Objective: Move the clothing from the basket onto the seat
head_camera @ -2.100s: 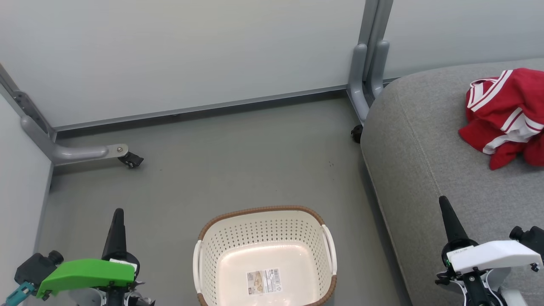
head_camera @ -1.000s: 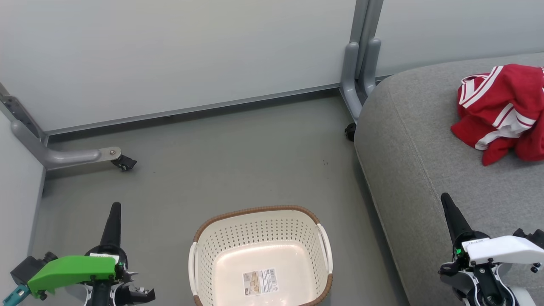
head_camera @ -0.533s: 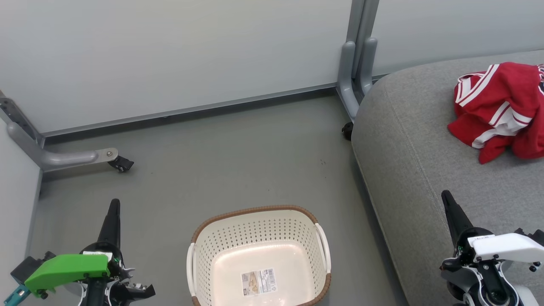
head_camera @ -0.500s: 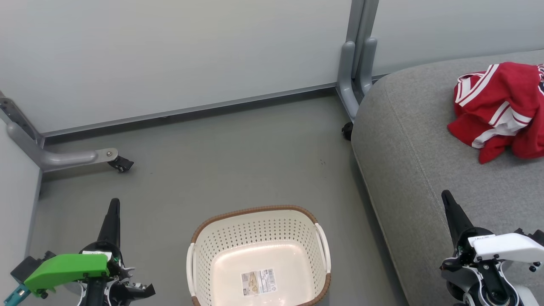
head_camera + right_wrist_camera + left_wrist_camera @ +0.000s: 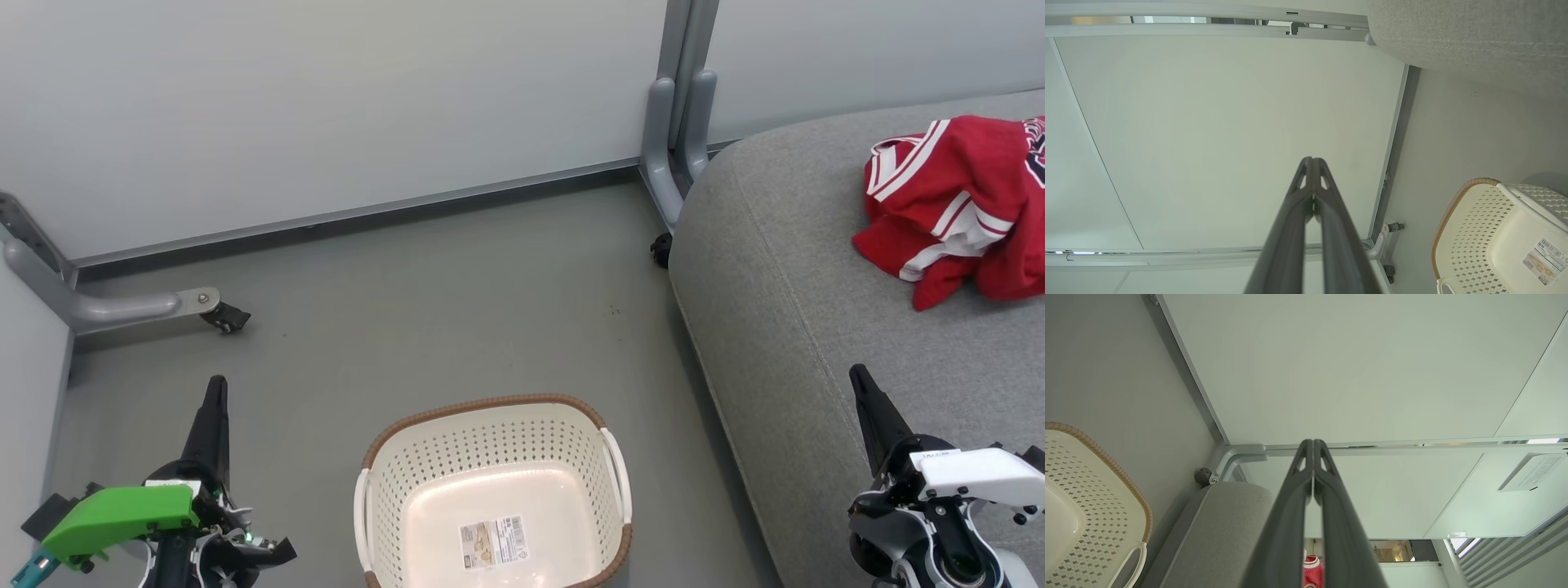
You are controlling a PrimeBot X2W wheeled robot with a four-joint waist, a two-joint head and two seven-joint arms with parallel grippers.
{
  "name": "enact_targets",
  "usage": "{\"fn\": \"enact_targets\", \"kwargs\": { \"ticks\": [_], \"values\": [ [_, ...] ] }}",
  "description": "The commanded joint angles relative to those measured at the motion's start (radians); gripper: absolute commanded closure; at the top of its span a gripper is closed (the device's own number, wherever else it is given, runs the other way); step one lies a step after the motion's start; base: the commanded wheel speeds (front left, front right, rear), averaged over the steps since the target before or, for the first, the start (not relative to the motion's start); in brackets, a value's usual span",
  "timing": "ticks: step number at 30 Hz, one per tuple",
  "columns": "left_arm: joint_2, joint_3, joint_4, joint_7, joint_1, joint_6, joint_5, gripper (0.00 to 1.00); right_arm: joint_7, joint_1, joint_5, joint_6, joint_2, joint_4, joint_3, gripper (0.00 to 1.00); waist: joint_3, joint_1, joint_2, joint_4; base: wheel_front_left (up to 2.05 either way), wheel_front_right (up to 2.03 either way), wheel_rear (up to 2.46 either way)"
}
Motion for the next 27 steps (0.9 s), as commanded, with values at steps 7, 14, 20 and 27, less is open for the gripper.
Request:
{"fn": "enact_targets", "kwargs": {
  "ticks": [7, 14, 20, 27],
  "values": [
    [-0.001, 0.003, 0.001, 0.004, -0.011, -0.006, -0.007, 1.0, 0.006, -0.01, 0.005, 0.0, 0.0, 0.003, -0.006, 1.0, 0.0, 0.0, 0.0, 0.0, 0.0, 0.0, 0.0],
    [-0.001, 0.003, 0.001, 0.004, -0.011, -0.006, -0.006, 1.0, 0.008, -0.011, 0.002, 0.0, 0.002, 0.003, -0.008, 1.0, 0.0, 0.0, 0.0, 0.0, 0.0, 0.0, 0.0],
    [-0.001, 0.003, 0.001, 0.004, -0.011, -0.006, -0.006, 1.0, 0.011, -0.011, 0.0, 0.0, 0.002, 0.004, -0.01, 1.0, 0.0, 0.0, 0.0, 0.0, 0.0, 0.0, 0.0],
    [-0.001, 0.003, 0.001, 0.004, -0.011, -0.006, -0.007, 1.0, 0.012, -0.011, -0.001, 0.0, 0.004, 0.004, -0.012, 1.0, 0.0, 0.0, 0.0, 0.0, 0.0, 0.0, 0.0]
  ]
}}
